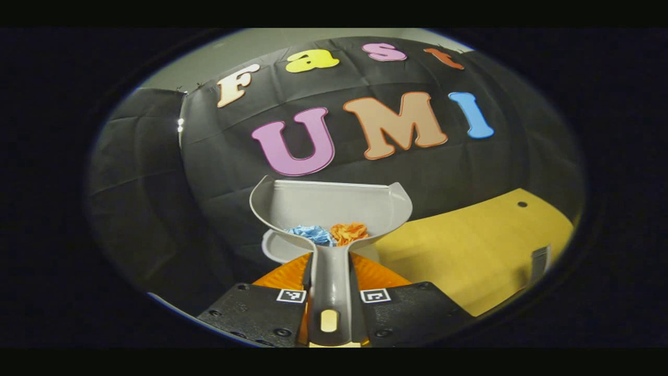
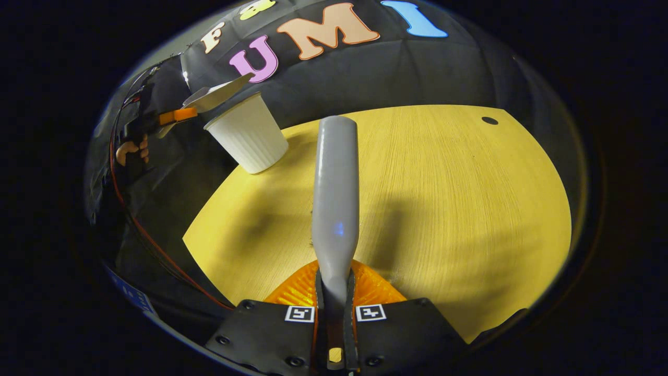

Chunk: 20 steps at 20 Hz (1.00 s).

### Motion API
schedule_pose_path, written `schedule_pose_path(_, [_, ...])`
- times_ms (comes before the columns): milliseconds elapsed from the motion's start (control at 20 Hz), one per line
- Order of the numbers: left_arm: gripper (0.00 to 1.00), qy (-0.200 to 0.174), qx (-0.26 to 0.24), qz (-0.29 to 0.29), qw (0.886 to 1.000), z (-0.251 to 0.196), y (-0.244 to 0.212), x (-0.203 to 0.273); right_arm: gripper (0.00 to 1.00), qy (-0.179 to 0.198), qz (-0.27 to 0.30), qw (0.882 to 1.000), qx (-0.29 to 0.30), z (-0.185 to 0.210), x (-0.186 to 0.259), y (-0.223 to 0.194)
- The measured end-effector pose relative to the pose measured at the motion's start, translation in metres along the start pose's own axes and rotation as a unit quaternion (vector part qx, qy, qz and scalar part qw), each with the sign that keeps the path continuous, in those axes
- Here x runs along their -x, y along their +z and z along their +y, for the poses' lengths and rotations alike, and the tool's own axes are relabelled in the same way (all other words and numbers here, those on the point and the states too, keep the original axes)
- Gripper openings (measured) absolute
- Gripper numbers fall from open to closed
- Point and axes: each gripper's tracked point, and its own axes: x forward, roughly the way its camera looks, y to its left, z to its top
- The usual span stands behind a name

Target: Pick up the small broom and dustpan from the desktop, sweep the trash into the dustpan with the broom, and then empty the trash into the garbage bin.

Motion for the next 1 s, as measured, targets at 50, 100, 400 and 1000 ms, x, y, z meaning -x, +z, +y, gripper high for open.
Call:
schedule_pose_path(50, [0.23,0.016,-0.029,0.017,0.999,0.005,-0.004,0.001,0.15,0.0,0.002,1.0,0.001,0.0,0.0,0.0])
schedule_pose_path(100, [0.23,0.032,-0.058,0.028,0.997,0.014,-0.007,0.003,0.15,0.0,0.003,1.0,0.002,0.0,0.0,0.0])
schedule_pose_path(400, [0.23,0.078,-0.243,0.045,0.966,0.049,-0.025,-0.002,0.15,0.002,0.021,1.0,0.017,-0.002,0.002,0.0])
schedule_pose_path(1000, [0.22,0.088,-0.551,0.055,0.828,0.056,-0.025,0.004,0.15,0.005,0.039,0.999,0.029,-0.002,0.003,0.0])
